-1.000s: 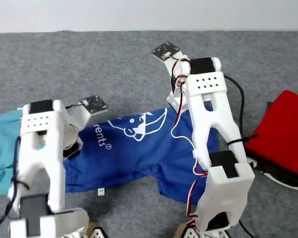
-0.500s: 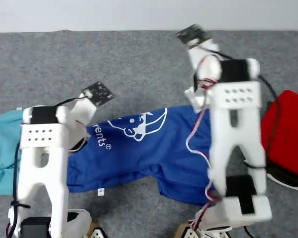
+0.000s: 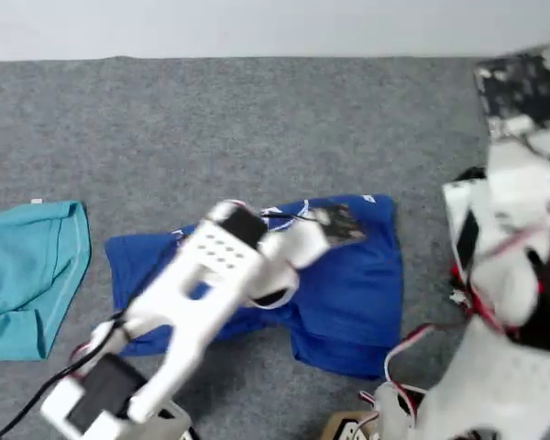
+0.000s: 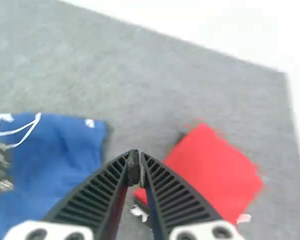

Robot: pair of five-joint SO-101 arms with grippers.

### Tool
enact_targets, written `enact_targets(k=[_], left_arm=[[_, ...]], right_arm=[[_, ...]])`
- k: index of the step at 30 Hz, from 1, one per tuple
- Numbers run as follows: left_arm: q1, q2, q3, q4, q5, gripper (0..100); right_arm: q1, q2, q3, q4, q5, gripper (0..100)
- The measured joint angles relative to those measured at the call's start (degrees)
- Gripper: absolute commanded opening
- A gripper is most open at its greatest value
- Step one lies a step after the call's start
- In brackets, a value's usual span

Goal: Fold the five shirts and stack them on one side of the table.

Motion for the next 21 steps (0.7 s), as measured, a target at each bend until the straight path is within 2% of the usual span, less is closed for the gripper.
enact_targets(k=[7,13,21], left_arm=[[11.4,13.1,-12.9,0.0,2.0,13],[18.0,21.4,-21.8,0.4,2.0,17],[19.9,29.3,-29.0,0.7,2.0,17]], right_arm=[[3.5,-7.0,5.2,0.0,0.0,1.1],[3.6,-13.8,12.1,0.1,0.0,1.1],[3.6,-17.0,16.9,0.1,0.0,1.1]])
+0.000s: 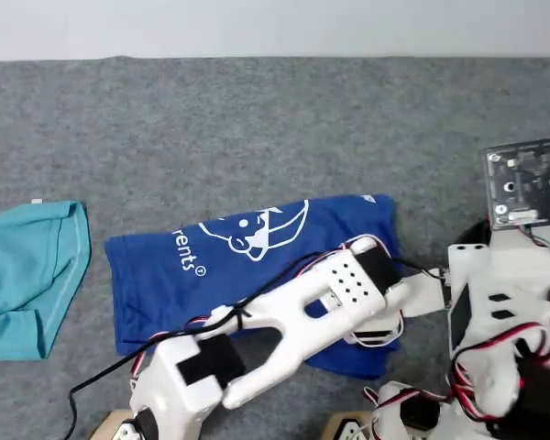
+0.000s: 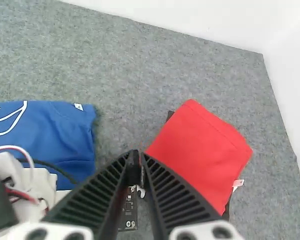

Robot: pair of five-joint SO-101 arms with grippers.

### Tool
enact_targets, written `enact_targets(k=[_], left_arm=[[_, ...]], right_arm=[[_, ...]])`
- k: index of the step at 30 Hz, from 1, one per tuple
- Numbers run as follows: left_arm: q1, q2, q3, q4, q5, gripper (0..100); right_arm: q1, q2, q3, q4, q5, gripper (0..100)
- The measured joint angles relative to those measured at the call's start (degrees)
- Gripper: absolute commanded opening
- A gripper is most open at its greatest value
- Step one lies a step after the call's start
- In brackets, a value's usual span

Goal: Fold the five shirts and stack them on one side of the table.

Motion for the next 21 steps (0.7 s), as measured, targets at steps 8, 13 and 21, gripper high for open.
enact_targets(k=[8,13,21], left_arm=[[0.1,6.5,-2.3,0.0,0.0,11],[0.1,9.4,-5.4,0.0,0.0,5],[0.1,11.7,-8.5,0.0,0.0,1]], right_arm=[[0.0,0.0,0.0,0.0,0.0,1.1],[0.0,0.0,0.0,0.0,0.0,1.1],[0.0,0.0,0.0,0.0,0.0,1.1]])
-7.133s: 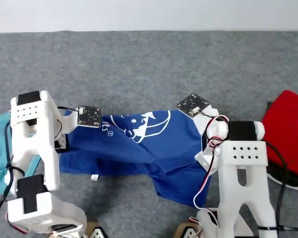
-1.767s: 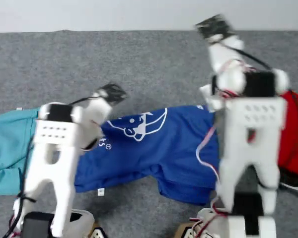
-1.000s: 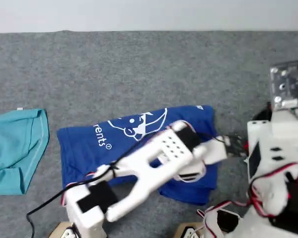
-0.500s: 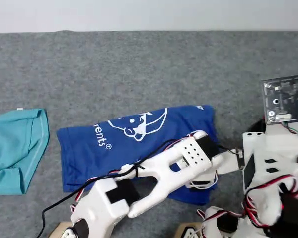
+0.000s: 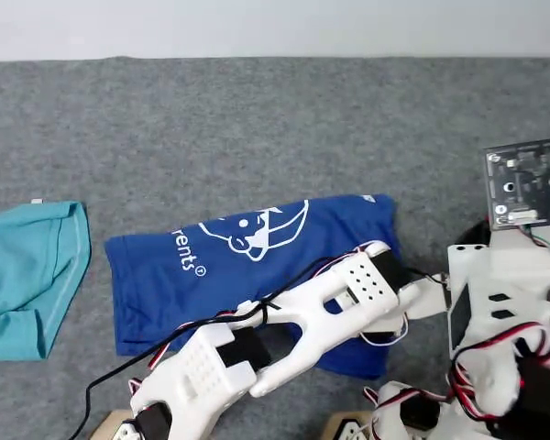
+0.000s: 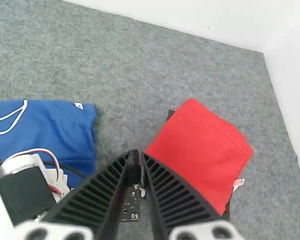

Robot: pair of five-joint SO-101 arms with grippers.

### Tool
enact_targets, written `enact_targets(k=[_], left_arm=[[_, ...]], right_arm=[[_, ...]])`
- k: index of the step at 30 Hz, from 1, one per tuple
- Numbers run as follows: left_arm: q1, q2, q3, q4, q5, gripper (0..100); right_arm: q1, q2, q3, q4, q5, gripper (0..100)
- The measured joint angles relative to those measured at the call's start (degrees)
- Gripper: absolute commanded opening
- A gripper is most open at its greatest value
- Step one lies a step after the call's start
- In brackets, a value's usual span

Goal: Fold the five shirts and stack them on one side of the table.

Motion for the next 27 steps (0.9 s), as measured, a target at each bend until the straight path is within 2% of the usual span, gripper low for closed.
enact_targets(k=[9,16,24,27], left_arm=[[-0.4,0.0,-4.0,5.5,0.0,1],[-7.5,0.6,-9.1,6.3,-1.8,1],[-15.6,1.6,-10.0,0.9,-5.0,1],[-17.8,4.2,-10.0,-1.0,-6.9,5]], right_arm=[[0.0,-0.1,0.0,0.0,0.0,1.0],[0.0,-0.1,0.0,0.0,0.0,1.0],[0.0,-0.1,2.3,0.0,0.0,1.0],[0.0,0.2,4.0,0.0,0.0,1.0]])
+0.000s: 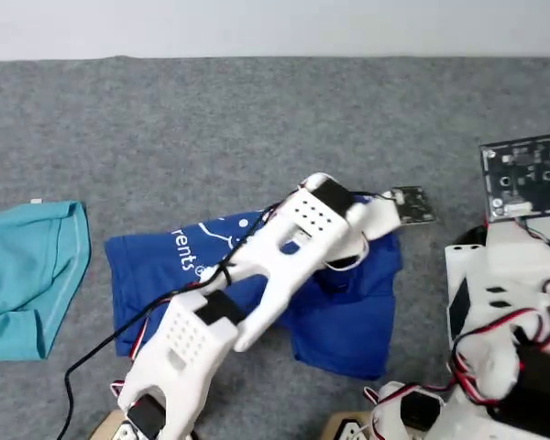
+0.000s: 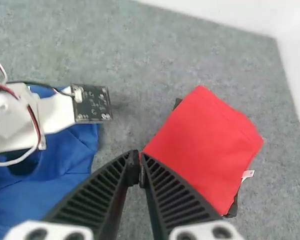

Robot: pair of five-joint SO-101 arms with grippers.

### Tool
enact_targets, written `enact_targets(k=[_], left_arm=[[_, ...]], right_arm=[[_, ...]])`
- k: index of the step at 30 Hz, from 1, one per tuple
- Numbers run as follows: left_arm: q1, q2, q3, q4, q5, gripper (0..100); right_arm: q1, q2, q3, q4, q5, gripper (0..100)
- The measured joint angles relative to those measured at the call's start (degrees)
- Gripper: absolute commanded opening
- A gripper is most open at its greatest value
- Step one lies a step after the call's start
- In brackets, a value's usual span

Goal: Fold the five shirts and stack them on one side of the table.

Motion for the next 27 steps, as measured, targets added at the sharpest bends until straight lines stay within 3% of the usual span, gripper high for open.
enact_targets(k=[5,22,27], left_arm=[[-3.5,4.1,-2.7,-0.8,-1.7,13],[-13.3,9.1,-27.8,9.1,-4.4,14],[-12.0,9.1,-36.0,15.6,-4.4,13]], right_arm=[[0.0,-1.1,0.1,0.0,0.0,1.0],[0.0,-2.5,0.4,0.0,0.0,1.0],[0.0,-3.2,0.4,0.0,0.0,1.0]])
